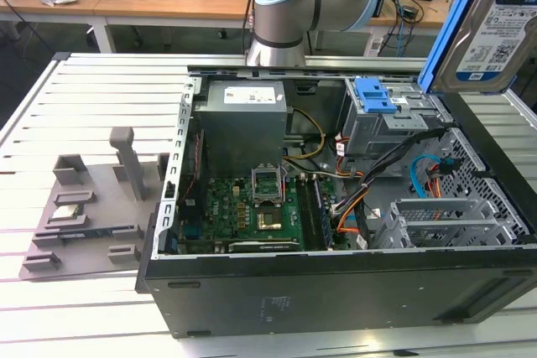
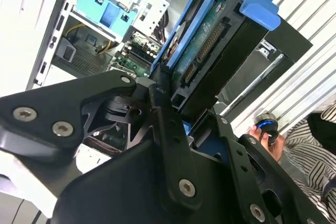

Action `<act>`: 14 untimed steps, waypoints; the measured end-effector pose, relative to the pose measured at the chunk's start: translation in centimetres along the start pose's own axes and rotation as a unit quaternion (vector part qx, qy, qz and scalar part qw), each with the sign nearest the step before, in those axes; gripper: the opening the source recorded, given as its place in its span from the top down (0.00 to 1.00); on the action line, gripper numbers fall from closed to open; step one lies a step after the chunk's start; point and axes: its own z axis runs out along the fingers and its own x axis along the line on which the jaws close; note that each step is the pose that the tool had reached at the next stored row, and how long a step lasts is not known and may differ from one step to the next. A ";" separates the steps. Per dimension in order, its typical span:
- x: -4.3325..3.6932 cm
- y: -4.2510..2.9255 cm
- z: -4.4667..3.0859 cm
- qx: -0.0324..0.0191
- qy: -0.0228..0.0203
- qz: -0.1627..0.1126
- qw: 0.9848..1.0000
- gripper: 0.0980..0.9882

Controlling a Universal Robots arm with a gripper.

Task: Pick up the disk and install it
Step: 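Pick up the disk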

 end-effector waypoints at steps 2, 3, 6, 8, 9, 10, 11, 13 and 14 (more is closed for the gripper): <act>0.28 0.02 0.00 0.000 0.000 0.000 1.000 0.70; 0.46 0.03 0.01 0.000 0.000 0.000 1.000 0.70; 0.92 0.06 0.01 0.000 0.000 0.000 1.000 0.70; 1.20 0.08 0.02 0.000 0.000 0.000 1.000 0.70; 1.32 0.09 0.02 0.000 0.000 0.000 1.000 0.70; 1.44 0.10 0.02 0.000 0.000 0.000 1.000 0.70; 1.55 0.10 0.02 0.000 0.000 0.000 1.000 0.70; 1.82 0.12 0.03 0.000 0.000 0.000 1.000 0.70; 2.04 0.13 0.04 0.000 0.000 0.000 1.000 0.70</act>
